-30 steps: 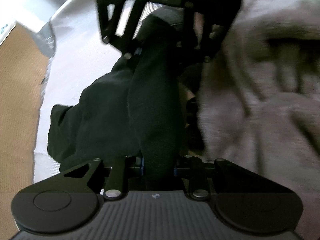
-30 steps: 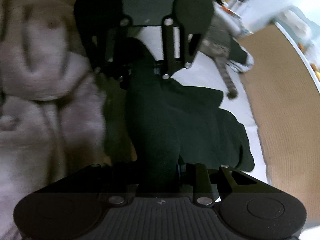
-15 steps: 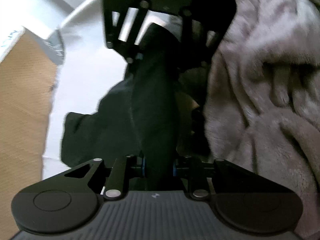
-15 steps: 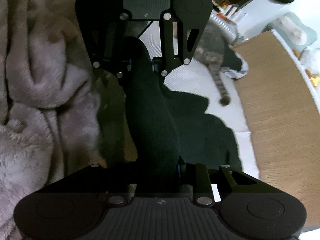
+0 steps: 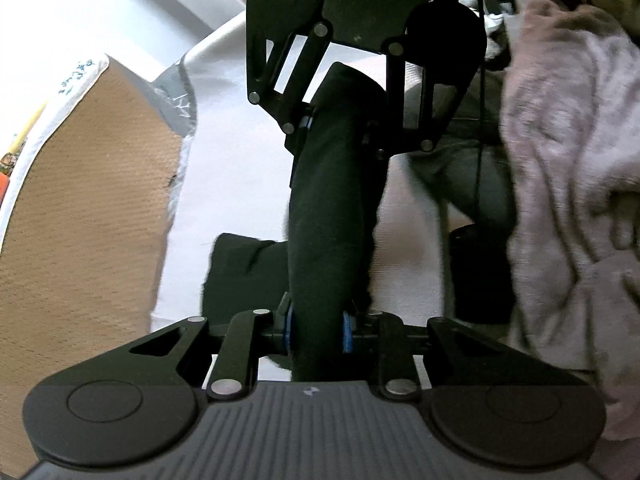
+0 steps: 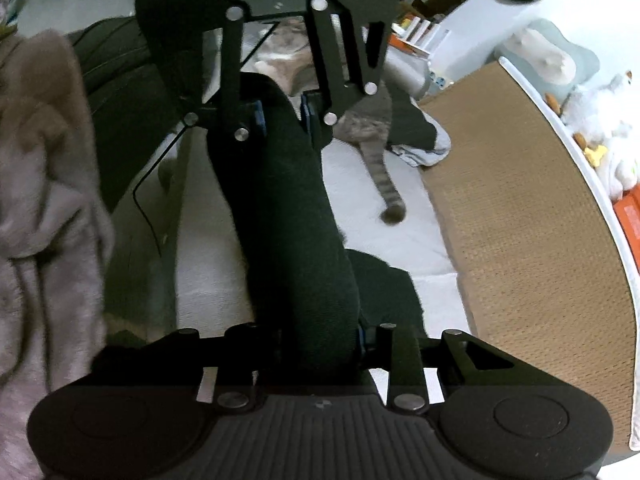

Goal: Fold clothes

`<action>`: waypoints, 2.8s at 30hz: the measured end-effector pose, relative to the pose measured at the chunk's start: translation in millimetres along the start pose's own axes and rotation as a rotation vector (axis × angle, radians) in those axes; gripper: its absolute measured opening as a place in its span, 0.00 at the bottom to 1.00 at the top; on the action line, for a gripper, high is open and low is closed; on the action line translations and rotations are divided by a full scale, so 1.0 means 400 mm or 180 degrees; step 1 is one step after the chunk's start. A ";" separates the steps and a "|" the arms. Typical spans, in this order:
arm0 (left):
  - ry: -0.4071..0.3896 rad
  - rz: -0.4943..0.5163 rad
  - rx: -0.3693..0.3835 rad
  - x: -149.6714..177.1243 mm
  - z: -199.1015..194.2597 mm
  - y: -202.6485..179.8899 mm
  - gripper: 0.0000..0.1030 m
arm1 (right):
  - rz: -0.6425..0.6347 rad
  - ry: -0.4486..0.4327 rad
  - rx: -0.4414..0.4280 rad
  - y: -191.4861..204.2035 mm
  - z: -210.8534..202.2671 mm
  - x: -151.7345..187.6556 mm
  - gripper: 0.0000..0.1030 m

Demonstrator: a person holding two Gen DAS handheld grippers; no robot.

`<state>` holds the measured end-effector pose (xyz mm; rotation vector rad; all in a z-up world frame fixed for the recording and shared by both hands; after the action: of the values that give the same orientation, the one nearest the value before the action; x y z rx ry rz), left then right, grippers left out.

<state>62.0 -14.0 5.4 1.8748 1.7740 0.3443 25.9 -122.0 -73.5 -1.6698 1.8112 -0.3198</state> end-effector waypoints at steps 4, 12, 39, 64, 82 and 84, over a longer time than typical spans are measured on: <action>0.0069 -0.0129 0.0039 -0.019 0.047 0.100 0.25 | 0.0171 0.0017 -0.0070 -0.098 0.033 -0.012 0.35; 0.0173 -0.0633 0.0092 -0.026 0.242 0.254 0.26 | 0.0624 0.0035 0.0311 -0.204 0.181 -0.026 0.39; 0.0086 -0.1768 -0.0106 0.051 0.675 0.470 0.34 | 0.1574 0.0350 -0.0035 -0.389 0.632 0.017 0.37; -0.0108 -0.1699 0.0135 0.036 0.641 0.178 0.06 | 0.3265 -0.0233 -0.0138 -0.535 0.509 0.189 0.37; -0.0061 -0.2596 -0.0048 0.048 0.681 0.139 0.00 | 0.3583 0.0187 0.0152 -0.441 0.673 0.188 0.19; -0.0041 -0.2613 -0.0086 0.048 0.671 0.134 0.00 | 0.3594 0.0135 0.0185 -0.430 0.659 0.182 0.19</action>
<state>250.4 -49.2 -191.1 0.9827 2.3161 0.0401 322.9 -155.5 -196.0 -0.4073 2.4087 0.0988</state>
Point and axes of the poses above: each gripper's, at about its wrist camera, not at the fingertips, and z roughly the way its jaws point, y to its left, x to its underside, the point moved 1 cm from there along z, roughly the way its jaws point, and after that the axes turned 11 degrees about y, right-handed, at the moved point
